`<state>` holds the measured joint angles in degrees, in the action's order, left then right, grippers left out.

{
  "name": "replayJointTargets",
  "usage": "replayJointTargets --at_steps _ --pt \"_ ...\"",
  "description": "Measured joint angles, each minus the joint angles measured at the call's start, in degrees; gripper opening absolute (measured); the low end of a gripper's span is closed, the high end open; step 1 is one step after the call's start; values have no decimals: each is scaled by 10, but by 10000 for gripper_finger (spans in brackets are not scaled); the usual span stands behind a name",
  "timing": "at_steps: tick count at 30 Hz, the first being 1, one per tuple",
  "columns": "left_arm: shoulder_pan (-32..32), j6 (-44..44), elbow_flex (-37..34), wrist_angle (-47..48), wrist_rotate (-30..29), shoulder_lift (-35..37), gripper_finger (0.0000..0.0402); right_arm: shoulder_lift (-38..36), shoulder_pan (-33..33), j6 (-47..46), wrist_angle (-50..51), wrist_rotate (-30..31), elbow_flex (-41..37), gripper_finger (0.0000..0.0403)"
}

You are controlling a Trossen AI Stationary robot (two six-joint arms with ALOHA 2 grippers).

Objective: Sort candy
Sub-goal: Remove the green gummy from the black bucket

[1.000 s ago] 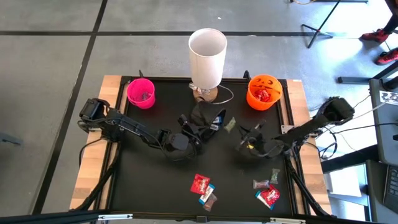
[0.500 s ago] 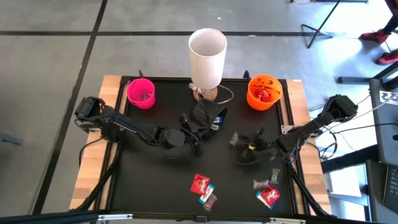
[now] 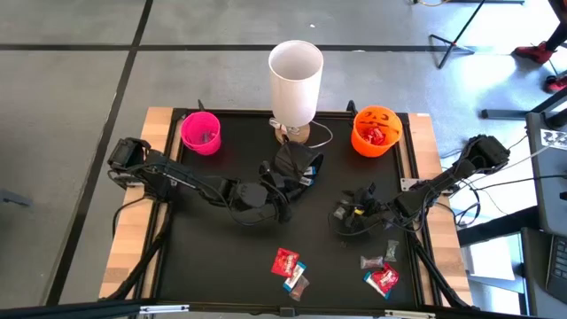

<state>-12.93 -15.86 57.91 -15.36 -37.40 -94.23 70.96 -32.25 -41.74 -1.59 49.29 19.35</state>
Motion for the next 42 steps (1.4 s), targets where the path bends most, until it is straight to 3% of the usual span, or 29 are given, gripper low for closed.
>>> replayJointTargets --at_steps 4,11,18,24,42 --pt "-9 32 66 83 -26 -22 172 0 0 2 0 26 0 214" --pt "-10 40 191 252 -95 -94 173 0 0 4 4 45 0 218" --pt "-9 106 294 283 -120 -168 173 0 0 16 7 54 0 218" --pt "5 100 376 415 -164 -216 173 -5 0 18 14 63 2 218" --pt "52 7 387 516 -123 -222 173 -8 0 31 18 93 2 218"
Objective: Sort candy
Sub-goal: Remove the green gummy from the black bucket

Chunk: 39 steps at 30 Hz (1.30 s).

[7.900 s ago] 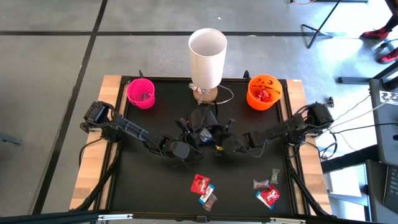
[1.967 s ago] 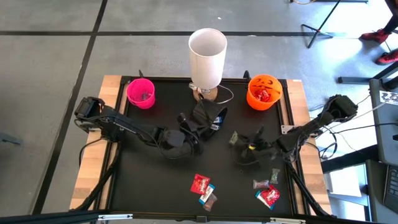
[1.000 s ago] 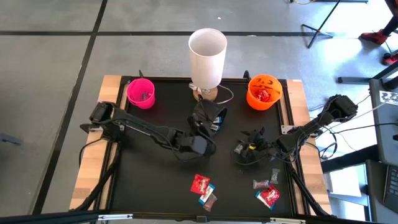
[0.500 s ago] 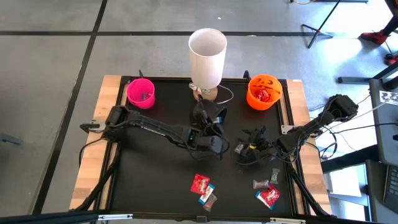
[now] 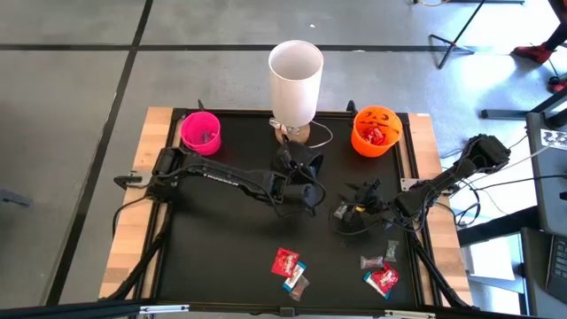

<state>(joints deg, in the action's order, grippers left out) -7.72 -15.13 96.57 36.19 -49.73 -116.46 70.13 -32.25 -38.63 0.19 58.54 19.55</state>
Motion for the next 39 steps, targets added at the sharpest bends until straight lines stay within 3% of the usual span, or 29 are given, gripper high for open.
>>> replayJointTargets --at_steps 8,20,25,32,39 --pt "10 -67 0 70 11 1 157 0 0 0 0 1 0 218" --pt "-6 -87 0 74 -6 1 17 0 0 0 -1 -1 0 218" --pt "-16 -106 16 92 3 2 6 0 0 0 -6 -2 0 218" --pt "-17 -134 109 173 62 2 1 -4 0 0 -8 -3 0 218" --pt "1 -141 194 247 213 2 0 -54 0 55 -10 -3 24 218"
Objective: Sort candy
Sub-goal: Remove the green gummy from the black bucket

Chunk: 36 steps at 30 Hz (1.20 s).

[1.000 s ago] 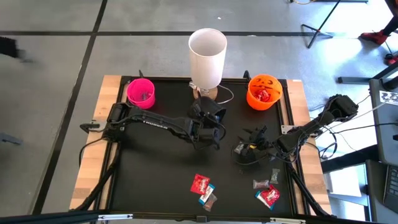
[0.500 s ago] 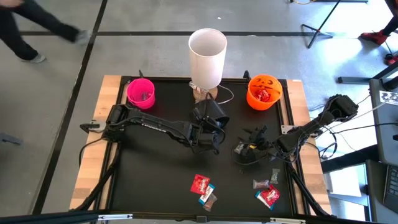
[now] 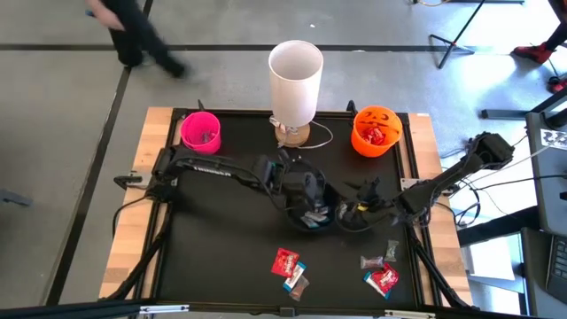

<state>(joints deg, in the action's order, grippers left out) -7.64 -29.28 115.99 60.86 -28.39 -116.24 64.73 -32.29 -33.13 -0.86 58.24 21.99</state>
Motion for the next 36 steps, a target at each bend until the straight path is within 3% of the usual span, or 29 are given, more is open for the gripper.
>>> replayJointTargets --at_steps 7,15,21,29,36 --pt "44 12 13 77 135 1 0 -71 0 94 10 -19 37 218" --pt "97 85 13 10 270 1 0 -133 -18 126 10 -47 46 218" --pt "128 104 -30 -54 348 1 0 -161 -98 129 10 26 47 218" --pt "135 100 -109 -133 358 13 0 -163 -168 129 10 98 47 218" --pt "145 77 -250 -273 365 102 0 -162 -176 129 12 112 47 218"
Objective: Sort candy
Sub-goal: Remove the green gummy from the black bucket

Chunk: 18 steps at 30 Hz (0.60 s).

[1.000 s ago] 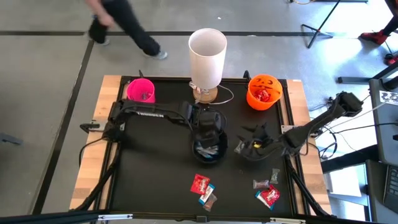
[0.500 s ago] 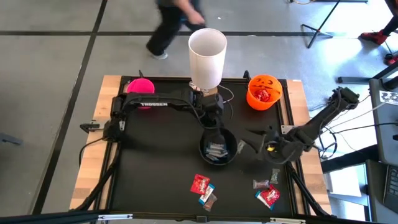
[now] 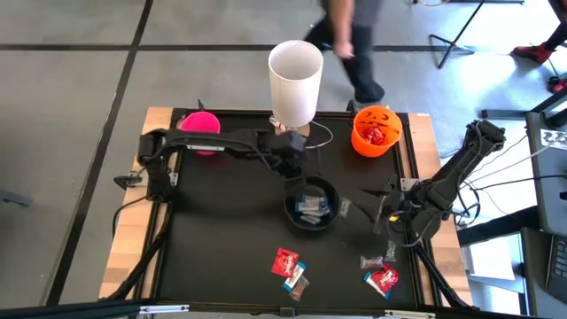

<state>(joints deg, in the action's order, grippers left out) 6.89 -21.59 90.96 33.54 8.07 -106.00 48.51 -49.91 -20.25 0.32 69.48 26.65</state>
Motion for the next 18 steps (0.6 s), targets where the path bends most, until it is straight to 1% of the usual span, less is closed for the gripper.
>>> replayJointTargets --at_steps 4,7,9,13,18 --pt "7 -28 -109 -87 -10 56 0 0 0 0 -2 0 0 218" --pt "11 -58 -183 -153 -3 83 0 1 0 -4 -2 0 0 218" --pt "14 -77 -223 -179 5 95 0 1 0 -5 -3 0 0 218" --pt "16 -99 -264 -192 5 102 0 1 0 -5 -6 4 0 218" --pt "18 -99 -270 -189 9 104 0 1 1 -6 -7 23 0 218"
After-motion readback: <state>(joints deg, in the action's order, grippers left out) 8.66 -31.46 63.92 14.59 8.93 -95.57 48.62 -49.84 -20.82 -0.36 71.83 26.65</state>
